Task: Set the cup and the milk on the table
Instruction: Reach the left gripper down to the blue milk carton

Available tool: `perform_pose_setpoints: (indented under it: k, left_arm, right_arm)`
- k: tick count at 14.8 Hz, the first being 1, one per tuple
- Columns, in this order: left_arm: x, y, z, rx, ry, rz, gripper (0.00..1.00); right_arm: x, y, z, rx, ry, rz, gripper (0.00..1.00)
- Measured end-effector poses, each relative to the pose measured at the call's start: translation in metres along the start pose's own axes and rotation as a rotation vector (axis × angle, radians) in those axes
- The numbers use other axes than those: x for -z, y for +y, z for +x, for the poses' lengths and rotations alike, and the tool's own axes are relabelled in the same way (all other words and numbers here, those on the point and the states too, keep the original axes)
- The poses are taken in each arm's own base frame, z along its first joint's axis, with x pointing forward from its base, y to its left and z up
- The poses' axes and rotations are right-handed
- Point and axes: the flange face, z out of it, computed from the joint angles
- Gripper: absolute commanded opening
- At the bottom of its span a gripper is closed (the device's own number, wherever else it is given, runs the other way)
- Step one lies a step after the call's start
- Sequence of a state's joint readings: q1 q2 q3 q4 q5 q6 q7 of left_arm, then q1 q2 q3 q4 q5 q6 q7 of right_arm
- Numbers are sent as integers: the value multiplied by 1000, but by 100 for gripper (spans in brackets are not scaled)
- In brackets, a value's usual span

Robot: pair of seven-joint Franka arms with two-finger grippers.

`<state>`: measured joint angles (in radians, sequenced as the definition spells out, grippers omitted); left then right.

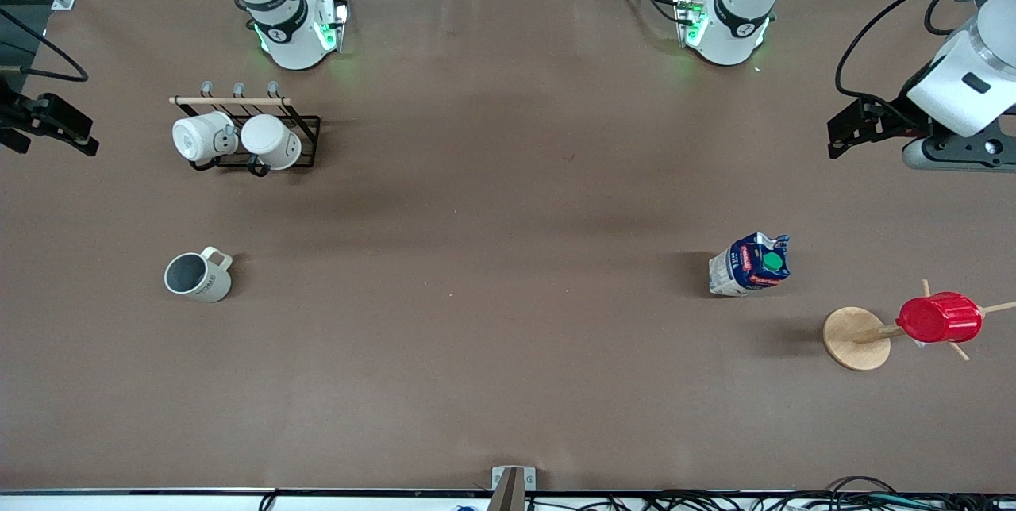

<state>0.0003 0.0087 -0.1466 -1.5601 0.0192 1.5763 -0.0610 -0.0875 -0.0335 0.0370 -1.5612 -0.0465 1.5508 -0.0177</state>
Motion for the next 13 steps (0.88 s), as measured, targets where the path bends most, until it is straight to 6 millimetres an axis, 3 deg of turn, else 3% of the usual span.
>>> perform_pose_setpoints:
  k: [4,8,10,13]
  left_arm:
    - [-34,1,18,48,-38,-5,100]
    - [-103,2,51,53,3,-21,100]
    - [-131,3,61,53,14,-28,100]
    - [-165,-4,72,66,22,-35,100]
  right_arm:
    - [0,0,0,0,1,0,89]
    - [-4,3,5,-5,13,0,89]
    - [-19,11,17,-19,14,1,89]
    - [-59,43,42,-56,11,1,89]
